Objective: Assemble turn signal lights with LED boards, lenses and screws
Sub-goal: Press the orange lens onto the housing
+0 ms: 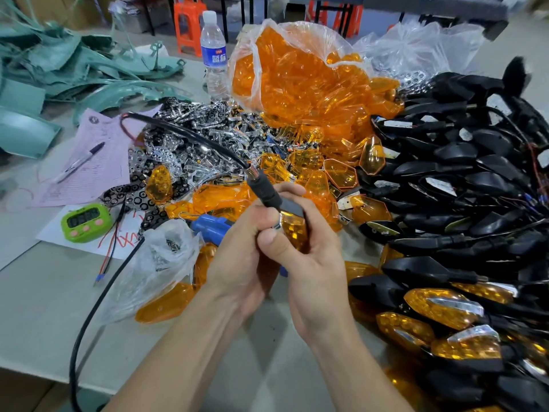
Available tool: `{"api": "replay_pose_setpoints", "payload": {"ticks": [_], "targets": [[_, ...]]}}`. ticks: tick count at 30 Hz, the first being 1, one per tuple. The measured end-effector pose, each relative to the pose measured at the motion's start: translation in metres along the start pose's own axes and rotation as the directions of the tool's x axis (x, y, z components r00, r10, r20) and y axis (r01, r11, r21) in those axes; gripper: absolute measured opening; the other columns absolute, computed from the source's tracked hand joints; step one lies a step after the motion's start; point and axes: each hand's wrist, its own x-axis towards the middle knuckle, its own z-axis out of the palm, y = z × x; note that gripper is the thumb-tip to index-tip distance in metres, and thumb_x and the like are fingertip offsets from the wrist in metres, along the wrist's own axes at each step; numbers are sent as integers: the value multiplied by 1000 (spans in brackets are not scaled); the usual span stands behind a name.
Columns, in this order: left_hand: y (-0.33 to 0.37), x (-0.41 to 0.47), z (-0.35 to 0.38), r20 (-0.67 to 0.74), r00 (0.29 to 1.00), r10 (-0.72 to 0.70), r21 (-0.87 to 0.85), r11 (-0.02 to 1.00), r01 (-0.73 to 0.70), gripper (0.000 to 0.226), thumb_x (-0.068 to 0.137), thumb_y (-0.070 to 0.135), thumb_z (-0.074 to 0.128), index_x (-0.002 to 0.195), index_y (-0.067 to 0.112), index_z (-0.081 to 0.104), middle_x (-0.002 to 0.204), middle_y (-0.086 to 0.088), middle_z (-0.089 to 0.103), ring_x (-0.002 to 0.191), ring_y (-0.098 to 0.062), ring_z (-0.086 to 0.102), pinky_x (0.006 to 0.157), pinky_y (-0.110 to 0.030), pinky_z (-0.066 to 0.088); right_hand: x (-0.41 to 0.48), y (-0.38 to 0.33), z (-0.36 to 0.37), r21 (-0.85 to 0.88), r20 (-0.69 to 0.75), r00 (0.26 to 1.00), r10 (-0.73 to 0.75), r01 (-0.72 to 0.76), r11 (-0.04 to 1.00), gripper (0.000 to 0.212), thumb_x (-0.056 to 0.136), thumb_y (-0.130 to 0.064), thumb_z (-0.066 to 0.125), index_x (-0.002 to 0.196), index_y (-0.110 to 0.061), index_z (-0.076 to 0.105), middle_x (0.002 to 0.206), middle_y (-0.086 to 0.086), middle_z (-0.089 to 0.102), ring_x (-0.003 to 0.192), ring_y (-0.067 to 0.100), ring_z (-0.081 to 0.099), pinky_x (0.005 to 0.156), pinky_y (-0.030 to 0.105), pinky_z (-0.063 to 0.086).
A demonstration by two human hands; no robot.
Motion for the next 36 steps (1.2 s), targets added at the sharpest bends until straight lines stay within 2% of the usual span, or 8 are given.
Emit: {"api": "replay_pose_setpoints", "payload": {"ticks": [5, 12, 18, 23, 25, 29, 32, 36], "targets": [[-7, 0, 1, -21, 998, -55, -47, 997, 54, 45, 66, 30, 63, 107, 15, 69, 105, -11, 54, 105, -32, 45, 85, -41, 45, -1, 3, -3, -20, -30, 1000, -4, 3, 1000, 41, 76, -18, 81, 116, -25, 73, 114, 7, 74, 104, 17, 71, 89, 27, 55], [-11, 0, -4, -1, 1000, -13, -50, 999, 13, 41, 71, 27, 60, 110, 16, 69, 113, -14, 53, 108, -32, 47, 94, -47, 42, 0, 4, -11, -144, 27, 1000, 4, 0, 990, 36, 84, -38, 72, 119, -28, 71, 128, 5, 68, 121, 21, 65, 101, 34, 50], [-16, -3, -9, -43, 996, -76, -43, 996, 74, 39, 75, 21, 52, 110, 16, 70, 114, -16, 56, 111, -35, 49, 98, -52, 37, -5, 12, -10, 5, -33, 997, 65, -65, 998, 31, 80, -14, 76, 111, -12, 76, 127, 20, 67, 114, 25, 68, 99, 36, 54], [-19, -1, -17, 22, 993, -114, -129, 985, 116, 42, 77, 22, 52, 115, 14, 69, 119, -17, 64, 118, -36, 53, 114, -61, 29, -1, 14, -13, -54, -23, 999, 34, -35, 998, 29, 76, -11, 78, 103, -23, 79, 107, -8, 75, 105, 14, 71, 92, 29, 54], [-18, -1, -20, 38, 992, -116, -111, 987, 120, 45, 82, 21, 50, 122, 14, 69, 124, -16, 67, 121, -33, 58, 120, -61, 29, 2, 11, -16, -86, -23, 1000, 19, -21, 996, 31, 77, -12, 79, 107, -21, 78, 108, -1, 76, 105, 21, 71, 94, 35, 56], [-8, -4, -29, 6, 997, -76, 64, 995, 75, 47, 89, 18, 56, 134, 17, 69, 134, -18, 64, 128, -37, 58, 117, -60, 39, 6, 3, -27, -204, 27, 999, -38, 42, 978, 33, 82, -16, 81, 115, -18, 75, 111, 5, 74, 108, 25, 69, 101, 54, 53], [0, -7, -30, -3, 998, -66, 100, 993, 66, 42, 92, 19, 65, 134, 19, 70, 141, -18, 64, 132, -35, 60, 106, -49, 53, 6, 4, -29, -234, 27, 999, -26, 32, 972, 36, 83, -18, 81, 118, -19, 74, 112, 3, 73, 109, 24, 69, 95, 42, 57], [8, -8, -30, -55, 998, -21, 171, 985, 30, 40, 87, 26, 68, 127, 25, 75, 129, -11, 72, 113, -27, 68, 87, -38, 59, 6, 3, -32, -285, 85, 996, 0, 24, 958, 34, 93, -22, 73, 127, -20, 70, 111, -6, 73, 106, 16, 69, 89, 26, 55]]}}
